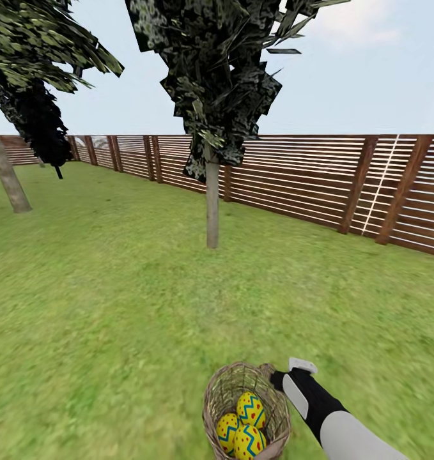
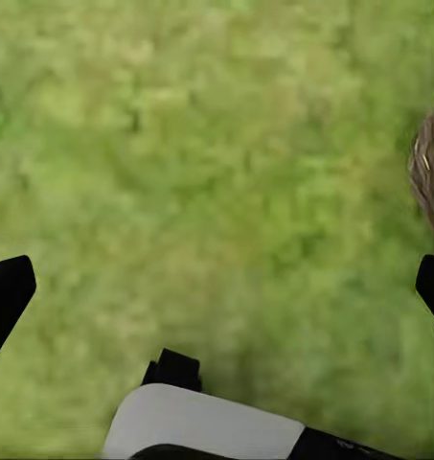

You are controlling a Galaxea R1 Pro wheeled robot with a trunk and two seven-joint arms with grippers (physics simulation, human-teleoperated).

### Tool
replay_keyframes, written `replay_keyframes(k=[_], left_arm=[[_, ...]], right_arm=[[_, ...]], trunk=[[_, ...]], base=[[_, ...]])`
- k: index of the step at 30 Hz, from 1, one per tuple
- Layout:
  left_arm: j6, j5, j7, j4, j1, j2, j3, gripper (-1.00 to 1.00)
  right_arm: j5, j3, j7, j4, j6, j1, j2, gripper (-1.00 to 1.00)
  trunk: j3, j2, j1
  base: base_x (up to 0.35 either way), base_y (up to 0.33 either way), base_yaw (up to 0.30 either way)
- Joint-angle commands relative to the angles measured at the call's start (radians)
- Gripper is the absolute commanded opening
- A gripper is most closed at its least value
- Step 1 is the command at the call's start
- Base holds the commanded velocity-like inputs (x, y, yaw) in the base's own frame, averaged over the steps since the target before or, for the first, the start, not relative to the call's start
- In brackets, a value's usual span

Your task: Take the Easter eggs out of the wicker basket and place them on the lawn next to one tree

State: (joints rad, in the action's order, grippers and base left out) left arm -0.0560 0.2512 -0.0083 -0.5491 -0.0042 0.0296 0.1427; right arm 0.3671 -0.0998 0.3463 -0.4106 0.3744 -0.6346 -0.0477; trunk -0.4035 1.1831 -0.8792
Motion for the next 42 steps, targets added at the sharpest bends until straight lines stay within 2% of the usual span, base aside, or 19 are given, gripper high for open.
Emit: replay_keyframes(k=[1, 2, 3, 6, 8, 9, 12, 13, 14, 16, 23, 32, 34, 37, 40, 42], left_arm=[[0.054, 0.014, 0.000, -0.042, 0.000, -0.001, -0.001, 1.00], [0.085, 0.016, 0.000, -0.064, 0.000, -0.002, -0.001, 1.00], [0.217, 0.020, 0.002, -0.153, 0.000, -0.003, -0.001, 1.00], [0.412, 0.026, 0.004, -0.327, 0.000, -0.003, 0.002, 1.00], [0.499, 0.046, 0.005, -0.413, 0.000, -0.003, 0.001, 1.00], [0.521, 0.057, 0.005, -0.435, 0.000, -0.003, 0.001, 1.00], [0.664, 0.139, 0.005, -0.564, 0.000, -0.003, 0.000, 1.00], [0.687, 0.151, 0.005, -0.585, 0.000, -0.003, 0.000, 1.00], [0.751, 0.183, 0.005, -0.652, 0.000, -0.002, -0.001, 1.00], [0.807, 0.206, 0.006, -0.736, 0.000, -0.003, -0.001, 1.00], [0.848, 0.242, 0.006, -0.900, 0.000, -0.004, -0.003, 1.00], [0.851, 0.248, 0.007, -0.966, 0.000, -0.009, -0.003, 1.00], [0.851, 0.265, 0.007, -0.985, -0.009, -0.025, -0.003, 1.00], [0.851, 0.283, 0.009, -0.991, -0.024, -0.034, -0.003, 1.00], [0.850, 0.290, 0.010, -0.992, -0.029, -0.034, -0.001, 1.00], [0.849, 0.292, 0.010, -0.993, -0.033, -0.030, 0.015, 1.00]], right_arm=[[0.011, -0.008, 0.008, 0.003, 0.005, 0.000, 0.005, 1.00], [0.011, -0.009, 0.008, 0.006, 0.006, 0.000, 0.006, 1.00], [0.012, -0.009, 0.008, 0.029, 0.007, -0.001, 0.008, 1.00], [0.013, -0.010, 0.008, 0.069, 0.018, -0.003, 0.007, 1.00], [0.013, -0.010, 0.008, 0.077, 0.026, -0.003, 0.007, 1.00], [0.013, -0.010, 0.008, 0.078, 0.027, -0.003, 0.007, 1.00], [0.012, -0.011, 0.008, 0.080, 0.030, -0.003, 0.007, 1.00], [0.012, -0.011, 0.008, 0.080, 0.030, -0.003, 0.007, 1.00], [0.012, -0.011, 0.008, 0.079, 0.030, -0.004, 0.007, 1.00], [0.012, -0.011, 0.008, 0.077, 0.030, -0.004, 0.008, 1.00], [0.010, -0.012, 0.007, 0.075, 0.029, -0.004, 0.007, 1.00], [0.009, -0.017, 0.008, 0.074, 0.028, -0.004, 0.006, 1.00], [0.008, -0.018, 0.007, 0.075, 0.028, -0.004, 0.006, 1.00], [0.007, -0.018, 0.007, 0.075, 0.026, -0.003, 0.007, 1.00], [0.006, -0.019, 0.007, 0.078, 0.023, -0.003, 0.008, 1.00], [0.006, -0.020, 0.006, 0.078, 0.021, -0.003, 0.008, 1.00]], trunk=[[-0.004, 0.008, -0.004], [-0.007, 0.015, -0.008], [-0.011, 0.022, -0.012], [-0.020, 0.043, -0.023], [-0.026, 0.057, -0.031], [-0.029, 0.064, -0.035], [-0.039, 0.085, -0.046], [-0.042, 0.092, -0.050], [-0.045, 0.099, -0.054], [-0.051, 0.113, -0.061], [-0.073, 0.162, -0.088], [-0.101, 0.225, -0.123], [-0.108, 0.239, -0.130], [-0.117, 0.260, -0.142], [-0.127, 0.281, -0.153], [-0.133, 0.295, -0.161]], base=[[0.000, 0.000, 0.000], [0.000, 0.000, 0.000], [0.000, 0.000, 0.000], [0.000, 0.000, 0.000], [0.000, 0.000, 0.000], [0.000, 0.000, 0.000], [0.000, 0.000, 0.000], [0.000, 0.000, 0.000], [0.000, 0.000, 0.000], [0.000, 0.000, 0.000], [0.000, 0.000, 0.000], [0.000, 0.000, 0.000], [0.000, 0.000, 0.000], [0.000, 0.000, 0.000], [0.000, 0.000, 0.000], [0.000, 0.000, 0.000]])
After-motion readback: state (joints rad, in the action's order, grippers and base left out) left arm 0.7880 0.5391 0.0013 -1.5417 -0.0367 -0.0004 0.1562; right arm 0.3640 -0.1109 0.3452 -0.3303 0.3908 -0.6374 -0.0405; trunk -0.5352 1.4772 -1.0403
